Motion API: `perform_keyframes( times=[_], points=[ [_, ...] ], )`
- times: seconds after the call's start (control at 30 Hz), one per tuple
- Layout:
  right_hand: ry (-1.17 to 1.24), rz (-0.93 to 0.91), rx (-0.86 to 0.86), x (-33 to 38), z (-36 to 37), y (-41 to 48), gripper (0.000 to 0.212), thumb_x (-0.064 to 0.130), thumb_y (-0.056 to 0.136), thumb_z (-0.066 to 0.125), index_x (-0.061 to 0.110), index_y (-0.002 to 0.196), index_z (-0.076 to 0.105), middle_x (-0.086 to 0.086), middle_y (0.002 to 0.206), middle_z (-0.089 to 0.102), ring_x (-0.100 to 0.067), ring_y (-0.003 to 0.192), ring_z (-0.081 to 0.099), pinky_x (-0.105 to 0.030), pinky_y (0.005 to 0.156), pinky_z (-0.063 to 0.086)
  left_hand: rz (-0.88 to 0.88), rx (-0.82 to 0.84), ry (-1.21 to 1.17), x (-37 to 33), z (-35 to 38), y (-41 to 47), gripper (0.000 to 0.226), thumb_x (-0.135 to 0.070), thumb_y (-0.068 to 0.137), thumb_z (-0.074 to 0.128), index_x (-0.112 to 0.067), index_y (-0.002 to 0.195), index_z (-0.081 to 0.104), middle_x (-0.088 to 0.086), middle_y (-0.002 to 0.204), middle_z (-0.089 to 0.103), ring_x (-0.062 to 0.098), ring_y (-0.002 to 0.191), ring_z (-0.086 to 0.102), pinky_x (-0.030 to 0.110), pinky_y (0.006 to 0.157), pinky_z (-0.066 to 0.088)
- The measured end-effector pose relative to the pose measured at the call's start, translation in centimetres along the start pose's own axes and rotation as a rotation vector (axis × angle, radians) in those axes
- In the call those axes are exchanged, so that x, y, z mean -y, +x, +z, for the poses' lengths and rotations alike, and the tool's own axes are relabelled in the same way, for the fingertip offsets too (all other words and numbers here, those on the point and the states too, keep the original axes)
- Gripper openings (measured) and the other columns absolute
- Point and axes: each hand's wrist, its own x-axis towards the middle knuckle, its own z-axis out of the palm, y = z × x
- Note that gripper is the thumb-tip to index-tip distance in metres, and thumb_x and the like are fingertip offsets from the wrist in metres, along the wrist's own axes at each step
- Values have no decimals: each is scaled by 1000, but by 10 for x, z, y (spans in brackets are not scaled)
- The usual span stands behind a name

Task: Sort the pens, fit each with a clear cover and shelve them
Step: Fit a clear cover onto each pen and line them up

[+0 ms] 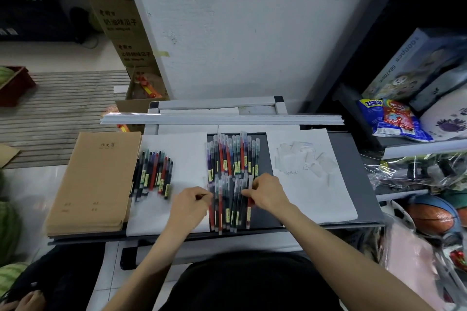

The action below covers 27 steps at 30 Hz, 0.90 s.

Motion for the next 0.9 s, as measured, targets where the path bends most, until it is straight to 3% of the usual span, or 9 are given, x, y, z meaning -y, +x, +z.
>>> perform_keyframes(
  times=[0.07, 0.2, 0.33, 0.5, 0.63, 0.73, 0.9],
  points=[
    [-55, 4, -42, 3, 2, 5, 44, 40, 85, 83, 0, 72, 70, -12, 70, 74, -20, 64, 72, -36, 69, 62, -11, -81, 43, 5, -13, 7, 15, -19, 99, 62, -22, 101, 77, -10, 91, 75, 12, 77, 70, 28, 79, 56],
    [-102, 9, -93, 6, 0, 7, 45, 48, 82, 84, 10, 66, 65, -5, 62, 68, -16, 56, 65, -32, 60, 57, -48, -270, 168, 16, -43, 22, 12, -19, 95, 61, -23, 100, 71, -6, 88, 70, 5, 71, 60, 20, 58, 42],
    [-94, 10, -100, 1, 0, 7, 47, 52, 81, 83, 8, 71, 70, -1, 62, 64, -14, 58, 62, -27, 53, 47, -46, -338, 337, 28, -60, 34, 6, -17, 89, 55, -21, 88, 59, 9, 83, 69, 21, 67, 59, 29, 57, 46],
    [-192, -41, -198, -15, -14, -1, 43, 50, 95, 66, 11, 78, 69, -3, 73, 68, -24, 72, 65, -33, 67, 54, -27, -350, 485, 30, -57, 52, 25, -15, 93, 61, -9, 71, 50, 7, 66, 57, 23, 58, 53, 29, 48, 36],
    [-383, -84, -401, -39, -42, 0, 19, 28, 96, 53, 19, 105, 67, -2, 103, 69, -28, 92, 66, -35, 73, 52, -36, -300, 560, 26, -53, 57, 31, -11, 93, 65, -10, 70, 45, 7, 67, 55, 25, 62, 55, 29, 48, 36],
    [-492, -55, -457, -64, -59, 6, 32, 21, 92, 57, 17, 123, 62, -5, 121, 61, -29, 109, 60, -41, 84, 53, -51, -278, 600, 24, -52, 55, 29, -7, 91, 66, -10, 70, 46, 6, 67, 53, 24, 59, 53, 29, 47, 38],
    [-528, 74, -424, -92, -71, 12, 41, 18, 93, 55, 17, 134, 54, -9, 129, 53, -31, 111, 55, -43, 89, 50, -86, -239, 533, 20, -51, 49, 28, 2, 81, 59, -8, 61, 42, 8, 60, 50, 21, 49, 44, 25, 43, 30]
  ],
)
